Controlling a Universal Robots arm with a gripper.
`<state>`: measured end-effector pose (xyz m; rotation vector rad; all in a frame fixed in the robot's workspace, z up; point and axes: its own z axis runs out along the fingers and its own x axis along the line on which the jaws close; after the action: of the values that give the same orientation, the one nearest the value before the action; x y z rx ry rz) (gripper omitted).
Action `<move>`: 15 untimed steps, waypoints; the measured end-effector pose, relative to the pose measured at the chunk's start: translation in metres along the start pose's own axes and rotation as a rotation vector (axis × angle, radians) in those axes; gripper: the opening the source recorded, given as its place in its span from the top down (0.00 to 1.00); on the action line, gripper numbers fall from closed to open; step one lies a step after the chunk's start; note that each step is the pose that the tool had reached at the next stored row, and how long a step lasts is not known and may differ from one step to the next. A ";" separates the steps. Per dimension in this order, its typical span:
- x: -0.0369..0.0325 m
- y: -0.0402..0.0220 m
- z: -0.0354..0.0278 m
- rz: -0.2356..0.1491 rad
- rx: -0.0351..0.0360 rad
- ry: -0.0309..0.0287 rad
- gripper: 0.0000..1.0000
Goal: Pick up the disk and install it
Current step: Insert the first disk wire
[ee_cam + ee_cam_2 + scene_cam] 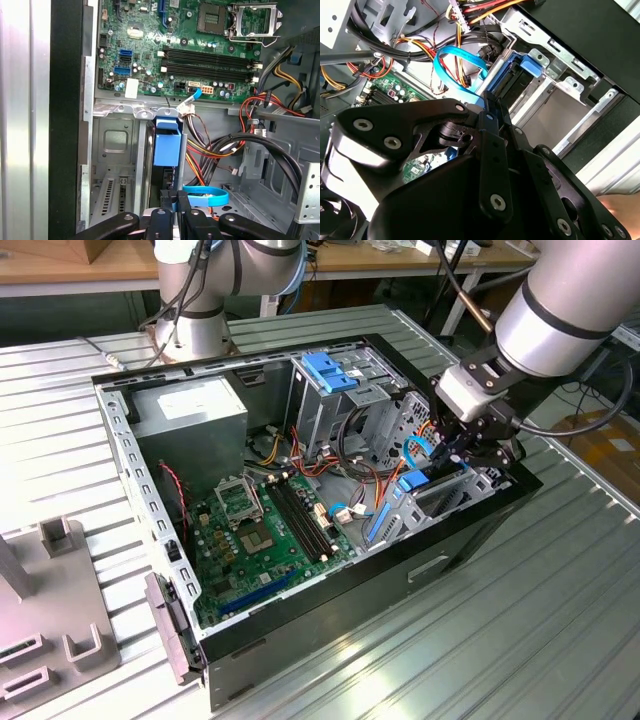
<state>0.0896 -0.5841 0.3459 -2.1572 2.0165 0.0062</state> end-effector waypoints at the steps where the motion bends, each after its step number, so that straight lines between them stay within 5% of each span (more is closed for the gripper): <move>1: 0.0000 -0.0001 0.0001 0.000 0.0001 -0.0001 0.84; 15: 0.0018 0.0003 0.0030 0.000 0.0001 -0.0012 0.84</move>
<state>0.0898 -0.5854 0.3427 -2.1562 2.0162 0.0073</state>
